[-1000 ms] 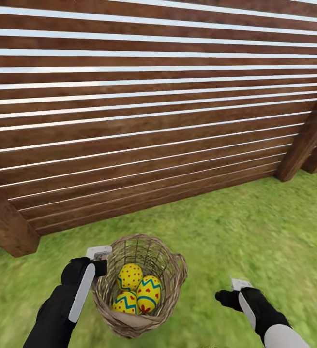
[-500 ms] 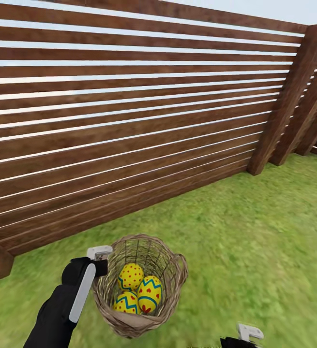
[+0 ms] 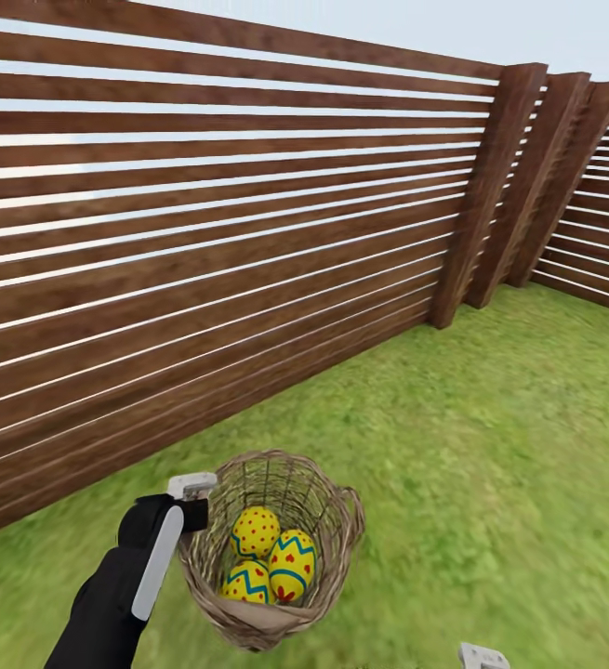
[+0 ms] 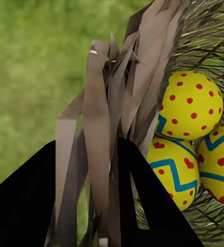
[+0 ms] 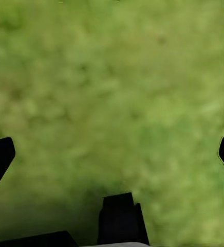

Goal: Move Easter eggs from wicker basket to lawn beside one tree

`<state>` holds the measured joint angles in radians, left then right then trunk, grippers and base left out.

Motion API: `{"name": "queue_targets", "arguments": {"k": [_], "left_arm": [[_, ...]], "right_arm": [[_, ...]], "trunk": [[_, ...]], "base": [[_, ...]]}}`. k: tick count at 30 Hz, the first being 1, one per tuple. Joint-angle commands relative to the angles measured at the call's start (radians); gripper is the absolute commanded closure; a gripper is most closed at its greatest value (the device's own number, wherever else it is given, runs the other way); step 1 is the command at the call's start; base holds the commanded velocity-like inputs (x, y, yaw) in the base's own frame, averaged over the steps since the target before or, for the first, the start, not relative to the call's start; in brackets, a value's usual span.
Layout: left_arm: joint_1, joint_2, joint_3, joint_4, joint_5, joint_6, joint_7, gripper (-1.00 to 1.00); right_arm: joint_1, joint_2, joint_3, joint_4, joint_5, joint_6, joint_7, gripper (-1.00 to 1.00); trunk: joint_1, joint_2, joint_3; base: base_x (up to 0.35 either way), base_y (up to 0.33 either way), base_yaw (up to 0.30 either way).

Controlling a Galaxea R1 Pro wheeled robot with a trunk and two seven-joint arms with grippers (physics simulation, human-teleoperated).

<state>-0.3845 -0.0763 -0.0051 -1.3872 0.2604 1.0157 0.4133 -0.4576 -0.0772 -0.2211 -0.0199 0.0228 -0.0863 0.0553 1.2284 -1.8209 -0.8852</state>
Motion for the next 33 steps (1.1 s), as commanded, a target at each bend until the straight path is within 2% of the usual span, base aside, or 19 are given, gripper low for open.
{"name": "queue_targets", "arguments": {"k": [1,4,18,22,23,33], "left_arm": [[-0.001,0.001,-0.001,-0.001,0.037,-0.002,0.01,1.0],[-0.001,0.002,0.0,-0.001,0.047,-0.002,0.01,1.0],[-0.001,0.003,0.001,-0.001,0.048,-0.003,0.01,1.0],[-0.001,0.003,0.001,-0.001,0.048,-0.003,0.01,1.0],[-0.001,0.003,0.001,-0.001,0.049,-0.003,0.01,1.0],[-0.001,0.002,0.001,0.0,0.049,-0.003,0.01,1.0]], "right_arm": [[0.001,0.0,-0.007,0.002,0.002,-0.012,0.005,-1.0],[0.006,0.0,-0.006,0.002,0.003,-0.019,0.005,-1.0],[0.01,0.002,-0.005,0.003,0.006,-0.021,0.006,-1.0],[0.022,0.002,-0.005,0.012,0.084,-0.041,0.006,-1.0],[0.023,0.002,-0.005,0.012,0.092,-0.051,0.006,-1.0],[0.024,0.002,-0.006,0.013,0.098,-0.059,0.006,-1.0]], "trunk": [[-0.004,0.007,0.003],[-0.016,0.028,0.012],[-0.069,0.126,0.056],[-0.085,0.154,0.068],[-0.088,0.161,0.071],[-0.127,0.231,0.105]], "base": [[0.0,0.0,-0.295],[0.0,0.0,-0.295],[0.0,0.0,-0.295],[0.0,0.0,-0.295],[0.0,0.0,-0.295],[0.0,0.0,-0.295]]}}
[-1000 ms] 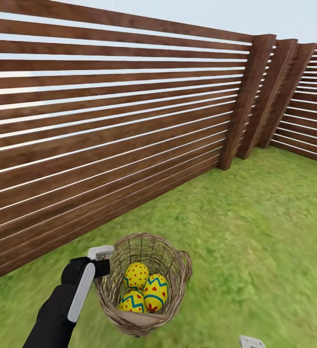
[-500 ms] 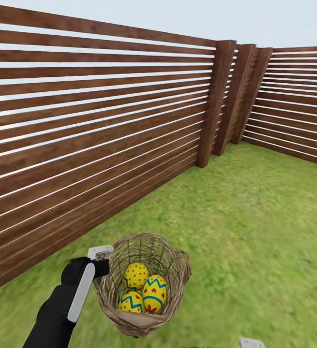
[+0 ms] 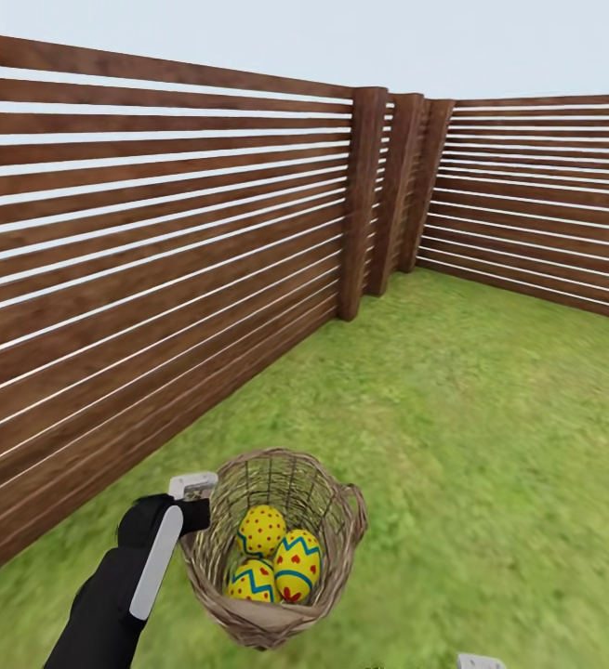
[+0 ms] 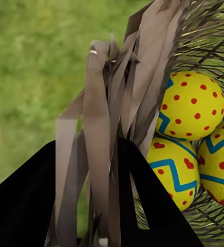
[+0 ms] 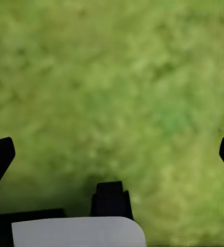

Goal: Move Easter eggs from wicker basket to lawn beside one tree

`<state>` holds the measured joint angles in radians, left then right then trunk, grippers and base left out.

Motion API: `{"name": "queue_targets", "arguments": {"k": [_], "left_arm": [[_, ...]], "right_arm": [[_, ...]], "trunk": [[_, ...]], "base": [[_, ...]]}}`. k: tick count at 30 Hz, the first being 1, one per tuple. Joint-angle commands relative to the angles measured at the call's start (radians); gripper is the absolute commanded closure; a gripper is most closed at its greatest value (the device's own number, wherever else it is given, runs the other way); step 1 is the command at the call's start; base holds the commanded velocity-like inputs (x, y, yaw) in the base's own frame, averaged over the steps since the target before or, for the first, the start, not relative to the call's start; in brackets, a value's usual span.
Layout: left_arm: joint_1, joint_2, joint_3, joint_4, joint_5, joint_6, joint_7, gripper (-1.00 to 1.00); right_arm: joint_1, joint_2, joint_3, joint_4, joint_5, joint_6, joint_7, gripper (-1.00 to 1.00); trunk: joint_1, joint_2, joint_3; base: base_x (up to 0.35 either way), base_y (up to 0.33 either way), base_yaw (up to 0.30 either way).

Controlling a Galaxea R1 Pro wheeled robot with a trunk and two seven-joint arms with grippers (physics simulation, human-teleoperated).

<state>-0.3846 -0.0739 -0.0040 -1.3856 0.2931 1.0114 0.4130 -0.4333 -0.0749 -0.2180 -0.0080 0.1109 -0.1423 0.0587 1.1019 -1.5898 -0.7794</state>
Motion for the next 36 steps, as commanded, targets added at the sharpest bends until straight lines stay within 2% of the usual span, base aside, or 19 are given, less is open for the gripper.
{"name": "queue_targets", "arguments": {"k": [1,33,36], "left_arm": [[0.0,0.0,-0.001,-0.001,0.016,0.001,0.01,1.0],[0.0,-0.001,-0.001,0.002,0.017,0.001,0.01,1.0],[0.0,-0.001,-0.001,0.003,0.017,0.001,0.01,1.0]], "right_arm": [[-0.001,0.0,-0.009,0.002,0.01,-0.004,0.003,-1.0],[0.015,0.0,-0.009,0.002,0.013,-0.007,0.004,-1.0],[0.018,0.0,-0.009,0.002,0.01,-0.043,0.004,-1.0]], "trunk": [[-0.004,0.007,0.003],[-0.127,0.231,0.125],[-0.138,0.252,0.137]], "base": [[0.0,0.0,-0.295],[0.0,0.0,-0.292],[0.0,0.0,-0.281]]}}
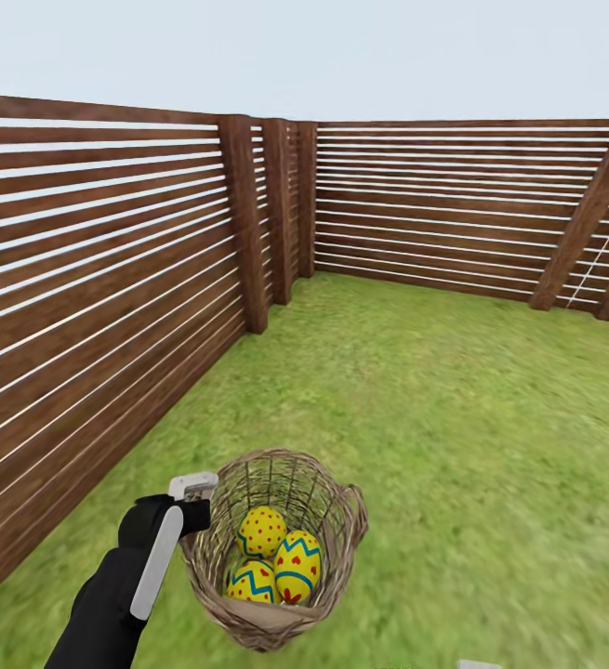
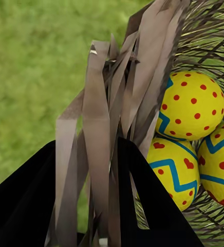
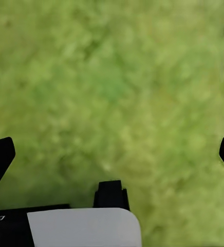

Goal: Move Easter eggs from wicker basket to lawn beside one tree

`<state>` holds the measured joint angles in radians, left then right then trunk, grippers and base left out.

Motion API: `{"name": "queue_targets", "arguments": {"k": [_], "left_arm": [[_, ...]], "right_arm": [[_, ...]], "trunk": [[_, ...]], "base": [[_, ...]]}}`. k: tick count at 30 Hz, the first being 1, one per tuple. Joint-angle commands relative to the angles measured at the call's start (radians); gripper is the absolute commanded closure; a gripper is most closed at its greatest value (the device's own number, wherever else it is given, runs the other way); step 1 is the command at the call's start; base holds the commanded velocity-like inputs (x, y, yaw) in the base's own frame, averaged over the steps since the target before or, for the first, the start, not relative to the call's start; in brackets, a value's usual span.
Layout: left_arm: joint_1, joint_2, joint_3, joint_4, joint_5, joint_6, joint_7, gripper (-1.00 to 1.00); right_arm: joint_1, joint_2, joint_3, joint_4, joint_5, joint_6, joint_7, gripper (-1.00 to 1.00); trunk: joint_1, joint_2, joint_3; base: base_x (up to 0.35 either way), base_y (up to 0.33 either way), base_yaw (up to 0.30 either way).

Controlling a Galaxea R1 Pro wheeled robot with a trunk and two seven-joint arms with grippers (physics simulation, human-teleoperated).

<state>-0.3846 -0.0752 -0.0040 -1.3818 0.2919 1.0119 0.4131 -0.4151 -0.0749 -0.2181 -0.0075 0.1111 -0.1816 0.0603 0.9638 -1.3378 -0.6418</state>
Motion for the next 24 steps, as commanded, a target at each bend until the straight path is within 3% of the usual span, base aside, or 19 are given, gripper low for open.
{"name": "queue_targets", "arguments": {"k": [1,24], "left_arm": [[0.0,0.0,-0.001,-0.001,0.018,0.001,0.01,1.0],[0.0,-0.001,-0.001,0.003,0.018,0.001,0.01,1.0]], "right_arm": [[0.001,0.0,-0.009,0.001,0.01,-0.008,0.003,-1.0],[0.004,0.0,-0.009,0.001,0.012,-0.014,0.003,-1.0]], "trunk": [[-0.004,0.007,0.003],[-0.092,0.168,0.096]], "base": [[0.0,0.0,-0.281],[0.0,0.0,-0.28]]}}
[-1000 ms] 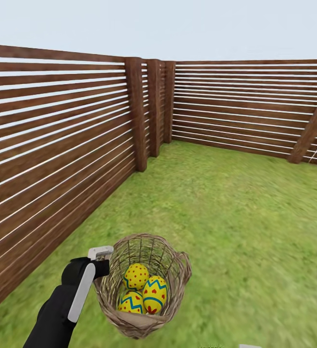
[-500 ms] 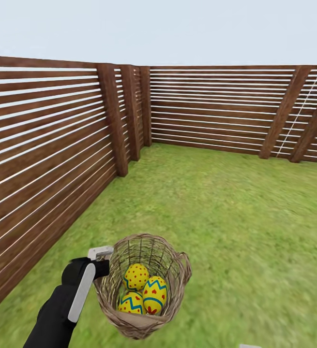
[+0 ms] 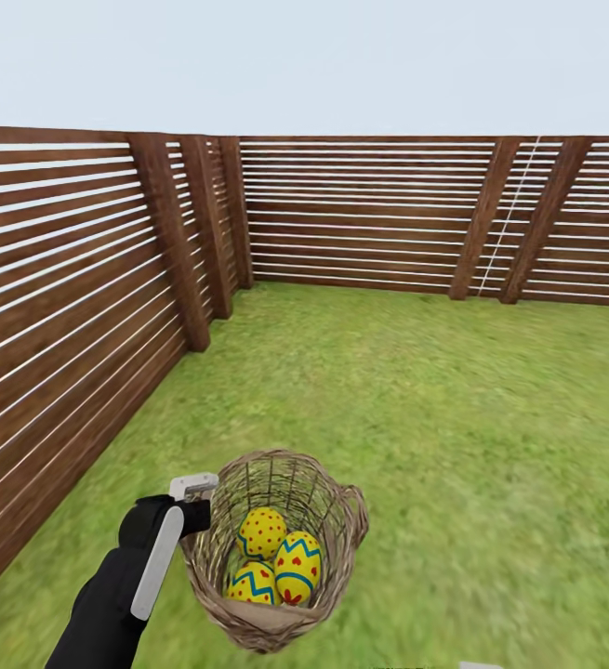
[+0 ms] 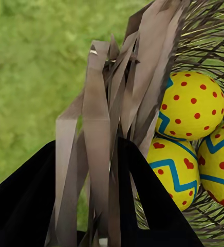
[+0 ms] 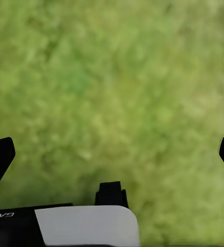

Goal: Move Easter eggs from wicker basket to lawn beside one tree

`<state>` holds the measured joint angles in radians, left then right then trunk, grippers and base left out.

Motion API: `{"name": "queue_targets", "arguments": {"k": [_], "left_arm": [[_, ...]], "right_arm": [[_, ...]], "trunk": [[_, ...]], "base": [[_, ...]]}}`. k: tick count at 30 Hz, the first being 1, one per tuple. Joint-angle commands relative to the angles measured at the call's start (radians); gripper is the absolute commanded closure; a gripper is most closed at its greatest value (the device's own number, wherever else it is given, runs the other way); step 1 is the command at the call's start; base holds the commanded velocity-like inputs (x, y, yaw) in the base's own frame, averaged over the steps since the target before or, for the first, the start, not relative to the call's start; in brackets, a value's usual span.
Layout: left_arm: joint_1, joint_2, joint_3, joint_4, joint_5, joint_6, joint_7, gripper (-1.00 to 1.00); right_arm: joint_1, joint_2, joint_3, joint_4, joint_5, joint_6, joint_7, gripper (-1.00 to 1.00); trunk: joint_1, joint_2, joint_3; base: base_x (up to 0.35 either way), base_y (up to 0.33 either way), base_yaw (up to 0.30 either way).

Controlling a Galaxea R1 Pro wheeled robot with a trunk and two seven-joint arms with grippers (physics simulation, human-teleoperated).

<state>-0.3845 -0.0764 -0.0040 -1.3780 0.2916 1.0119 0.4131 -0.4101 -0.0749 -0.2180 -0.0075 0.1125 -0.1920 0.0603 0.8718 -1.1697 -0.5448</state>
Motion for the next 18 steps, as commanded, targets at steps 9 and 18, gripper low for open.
{"name": "queue_targets", "arguments": {"k": [9,18], "left_arm": [[0.0,0.001,-0.001,-0.002,0.018,0.0,0.01,1.0],[0.0,0.001,-0.001,-0.003,0.018,0.0,0.01,1.0]], "right_arm": [[0.0,0.0,-0.009,0.001,0.01,-0.004,0.003,-1.0],[0.0,0.0,-0.009,0.001,0.01,-0.004,0.003,-1.0]], "trunk": [[-0.035,0.063,0.036],[-0.069,0.126,0.072]], "base": [[0.0,0.0,-0.28],[0.0,0.0,-0.28]]}}
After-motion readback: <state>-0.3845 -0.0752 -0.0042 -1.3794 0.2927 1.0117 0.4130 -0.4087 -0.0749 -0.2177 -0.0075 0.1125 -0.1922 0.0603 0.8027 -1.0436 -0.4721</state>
